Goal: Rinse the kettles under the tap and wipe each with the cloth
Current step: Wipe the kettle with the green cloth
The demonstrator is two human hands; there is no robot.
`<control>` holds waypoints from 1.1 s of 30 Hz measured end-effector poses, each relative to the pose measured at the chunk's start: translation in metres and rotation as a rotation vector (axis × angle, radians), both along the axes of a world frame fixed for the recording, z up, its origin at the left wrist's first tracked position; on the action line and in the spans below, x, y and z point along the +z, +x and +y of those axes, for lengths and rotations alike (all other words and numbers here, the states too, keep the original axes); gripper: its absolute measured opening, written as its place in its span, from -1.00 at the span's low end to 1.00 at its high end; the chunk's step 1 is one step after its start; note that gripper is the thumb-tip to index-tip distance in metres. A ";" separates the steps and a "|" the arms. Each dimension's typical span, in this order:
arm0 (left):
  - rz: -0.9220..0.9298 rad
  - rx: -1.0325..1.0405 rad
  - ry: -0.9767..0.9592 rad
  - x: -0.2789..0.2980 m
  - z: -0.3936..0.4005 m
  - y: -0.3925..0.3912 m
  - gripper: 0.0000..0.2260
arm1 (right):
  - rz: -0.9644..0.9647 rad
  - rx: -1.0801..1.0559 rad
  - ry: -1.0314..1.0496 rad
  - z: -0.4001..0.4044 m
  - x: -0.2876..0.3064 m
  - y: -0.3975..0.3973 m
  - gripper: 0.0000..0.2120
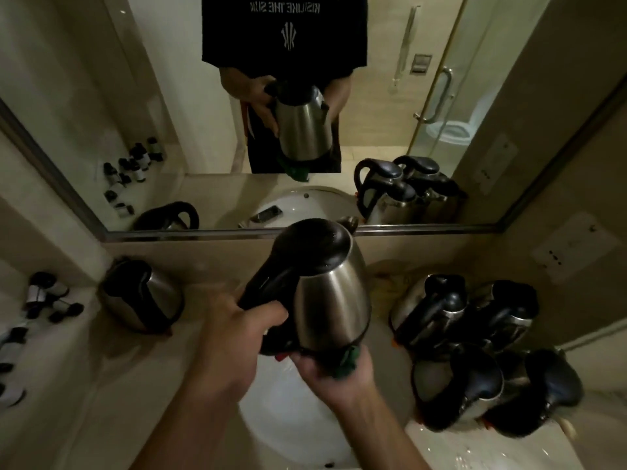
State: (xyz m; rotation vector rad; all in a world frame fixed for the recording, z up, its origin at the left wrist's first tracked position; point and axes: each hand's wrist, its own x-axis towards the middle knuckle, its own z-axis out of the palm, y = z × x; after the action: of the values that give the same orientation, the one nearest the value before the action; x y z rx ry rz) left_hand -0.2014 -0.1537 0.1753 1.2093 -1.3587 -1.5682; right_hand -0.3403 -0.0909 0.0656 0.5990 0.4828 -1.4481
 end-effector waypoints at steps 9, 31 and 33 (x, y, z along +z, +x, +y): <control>-0.005 0.144 0.165 -0.033 0.092 -0.073 -0.83 | 0.571 -0.244 0.388 0.068 -0.001 -0.049 -0.67; -0.193 -0.062 -0.022 -0.072 0.280 -0.122 -0.36 | 1.109 0.151 0.542 0.281 -0.047 -0.139 -0.61; -0.200 -0.104 -0.020 -0.085 0.289 -0.123 -0.37 | 1.136 0.175 0.581 0.290 -0.062 -0.144 -0.57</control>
State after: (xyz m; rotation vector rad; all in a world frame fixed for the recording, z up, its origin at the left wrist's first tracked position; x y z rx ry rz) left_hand -0.3241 0.1349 0.0904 1.3304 -1.5839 -1.5331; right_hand -0.4841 0.1993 0.0034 0.0981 1.8364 -1.3676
